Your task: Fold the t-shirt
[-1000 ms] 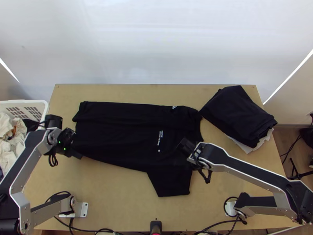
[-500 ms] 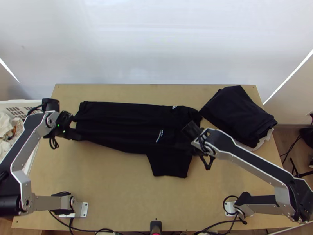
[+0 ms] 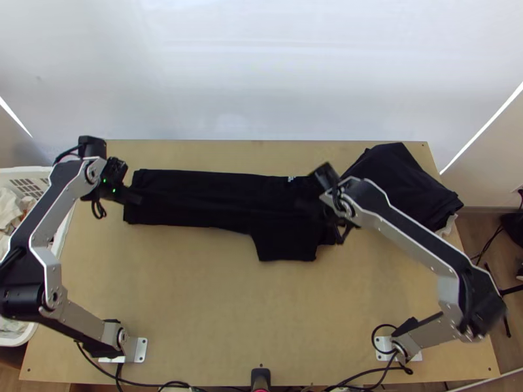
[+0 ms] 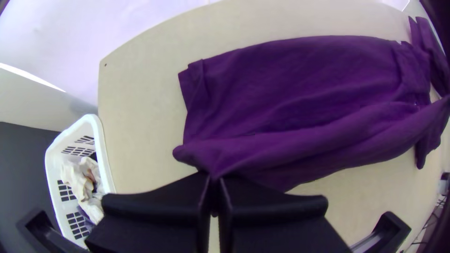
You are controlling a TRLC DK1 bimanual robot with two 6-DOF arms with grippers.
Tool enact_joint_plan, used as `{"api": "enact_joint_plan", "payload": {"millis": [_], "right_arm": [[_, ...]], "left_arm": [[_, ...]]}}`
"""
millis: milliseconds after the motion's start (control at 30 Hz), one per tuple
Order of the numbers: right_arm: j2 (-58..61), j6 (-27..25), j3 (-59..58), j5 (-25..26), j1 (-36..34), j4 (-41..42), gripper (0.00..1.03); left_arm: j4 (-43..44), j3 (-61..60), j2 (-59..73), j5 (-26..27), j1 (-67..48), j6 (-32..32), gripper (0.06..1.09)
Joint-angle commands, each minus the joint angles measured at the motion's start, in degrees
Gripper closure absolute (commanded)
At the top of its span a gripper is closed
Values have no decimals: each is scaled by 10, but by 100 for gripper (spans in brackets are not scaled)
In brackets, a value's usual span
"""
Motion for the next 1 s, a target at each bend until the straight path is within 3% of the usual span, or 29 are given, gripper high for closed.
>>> {"api": "enact_joint_plan", "payload": {"millis": [0, 567, 833, 867, 933, 967], "right_arm": [[87, -4, 93, 7, -40, 1, 100], [328, -9, 358, 37, -98, -34, 100], [365, -9, 387, 38, -89, -38, 100], [365, -9, 386, 43, -88, -38, 100], [365, -10, 386, 60, -86, -38, 98], [365, -11, 384, 62, -85, -38, 81]], "left_arm": [[-1, 81, 62, 1, -14, -8, 104], [-10, 163, 129, 1, -28, -24, 104], [-23, 161, 130, 2, -27, -36, 102], [-23, 160, 130, 1, -28, -49, 89], [-27, 146, 123, 9, -30, -62, 48], [-28, 137, 123, 27, -31, -63, 16]]}}
